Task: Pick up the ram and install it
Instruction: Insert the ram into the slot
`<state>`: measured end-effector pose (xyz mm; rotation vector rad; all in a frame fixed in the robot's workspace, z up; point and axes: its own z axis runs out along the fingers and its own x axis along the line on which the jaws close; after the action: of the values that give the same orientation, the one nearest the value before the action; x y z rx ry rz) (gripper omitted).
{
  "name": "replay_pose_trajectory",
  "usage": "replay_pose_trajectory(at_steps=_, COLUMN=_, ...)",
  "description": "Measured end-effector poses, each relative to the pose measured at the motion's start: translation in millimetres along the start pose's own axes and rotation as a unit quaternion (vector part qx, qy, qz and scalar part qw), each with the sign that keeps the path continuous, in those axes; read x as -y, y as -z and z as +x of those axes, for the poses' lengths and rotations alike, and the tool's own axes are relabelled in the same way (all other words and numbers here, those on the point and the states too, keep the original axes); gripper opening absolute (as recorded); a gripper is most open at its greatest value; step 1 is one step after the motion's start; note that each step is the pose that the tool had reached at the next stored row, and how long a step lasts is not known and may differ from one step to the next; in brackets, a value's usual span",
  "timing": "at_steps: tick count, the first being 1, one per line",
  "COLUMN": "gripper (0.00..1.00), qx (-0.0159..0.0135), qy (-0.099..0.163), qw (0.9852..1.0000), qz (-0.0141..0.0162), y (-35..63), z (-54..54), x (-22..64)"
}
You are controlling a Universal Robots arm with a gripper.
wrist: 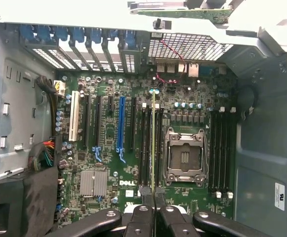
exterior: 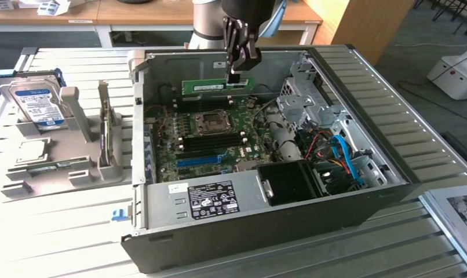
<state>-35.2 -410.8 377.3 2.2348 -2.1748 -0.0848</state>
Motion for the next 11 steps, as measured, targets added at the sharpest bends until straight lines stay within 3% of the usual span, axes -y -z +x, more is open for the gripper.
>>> replay_pose_trajectory(at_steps=4, gripper=0.12, qx=0.0033, qy=0.0, qw=1.0, qz=0.0002, y=-0.8, z=0.0, x=0.0)
replay_pose_trajectory(at_steps=11, gripper=0.12, qx=0.0033, qy=0.0, qw=1.0, qz=0.0001, y=-6.8, z=0.2, x=0.3)
